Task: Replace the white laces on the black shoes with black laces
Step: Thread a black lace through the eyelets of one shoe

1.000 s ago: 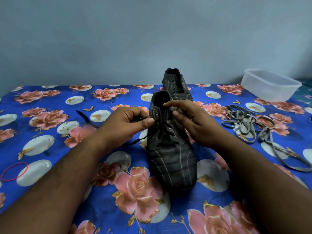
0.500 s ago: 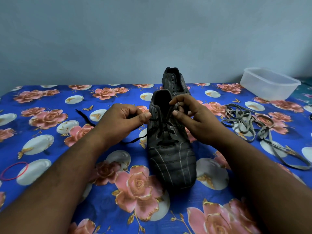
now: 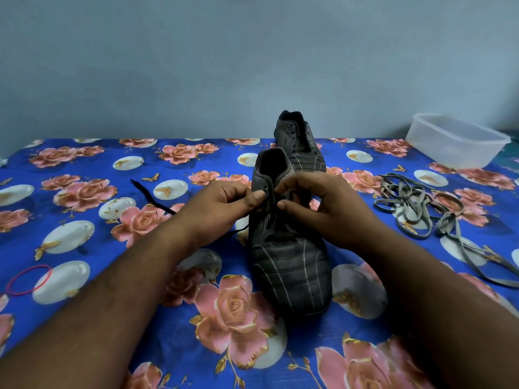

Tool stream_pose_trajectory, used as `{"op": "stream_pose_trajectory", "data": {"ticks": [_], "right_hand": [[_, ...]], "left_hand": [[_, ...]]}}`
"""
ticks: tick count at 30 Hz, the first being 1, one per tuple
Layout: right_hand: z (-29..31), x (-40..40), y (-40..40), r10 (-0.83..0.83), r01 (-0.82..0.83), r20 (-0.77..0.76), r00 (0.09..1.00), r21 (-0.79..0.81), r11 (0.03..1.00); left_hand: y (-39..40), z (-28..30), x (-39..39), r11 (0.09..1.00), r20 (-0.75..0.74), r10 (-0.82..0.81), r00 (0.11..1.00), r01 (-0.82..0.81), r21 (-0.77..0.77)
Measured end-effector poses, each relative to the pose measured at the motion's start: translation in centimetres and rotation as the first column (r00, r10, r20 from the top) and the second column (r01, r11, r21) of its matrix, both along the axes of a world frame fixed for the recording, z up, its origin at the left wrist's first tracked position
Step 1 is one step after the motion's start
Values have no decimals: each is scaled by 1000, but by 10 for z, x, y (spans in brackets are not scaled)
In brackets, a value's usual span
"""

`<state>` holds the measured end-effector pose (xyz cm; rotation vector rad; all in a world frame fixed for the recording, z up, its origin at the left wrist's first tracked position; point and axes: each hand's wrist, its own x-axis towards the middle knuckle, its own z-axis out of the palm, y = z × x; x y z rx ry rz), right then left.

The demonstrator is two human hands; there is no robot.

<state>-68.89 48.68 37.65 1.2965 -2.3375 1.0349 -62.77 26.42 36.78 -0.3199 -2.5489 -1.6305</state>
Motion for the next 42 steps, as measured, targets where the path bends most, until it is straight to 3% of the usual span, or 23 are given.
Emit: {"op": "stream_pose_trajectory", "data": {"ticks": [6,15,21,23,28,32,36,39,42], "right_hand": [[-3,5,-8,-105,105,-1,994,1,994],[-1,9,-14,-164,160,102,981,43,986],[-1,10,-14,-42,111,486,873,-114,987],[0,10,-13,16,81,540,841,-154,985],[1,10,-11,1,71,528,849,-116,991],[1,13,-15,-134,138,393,910,19,990],[1,14,-17,-196,181,279,940,80,980],[2,16,-16,-161,163,333,929,24,986],[1,18,-19,-125,161,432,893,-49,986]], "left_hand": [[-1,2,1,988,119,-21,993,3,153],[-9,11,6,994,32,103,994,-104,23],[-8,10,4,993,-73,81,994,-87,-81],[-7,9,5,987,-96,79,992,-91,-130],[-4,4,2,994,-34,80,996,-82,-76],[-7,4,2,997,-9,70,998,-70,-24],[-11,6,1,958,-192,72,979,-122,-261],[-8,8,2,943,-276,86,957,-168,-287],[-7,5,1,983,-147,72,987,-95,-159]]}}
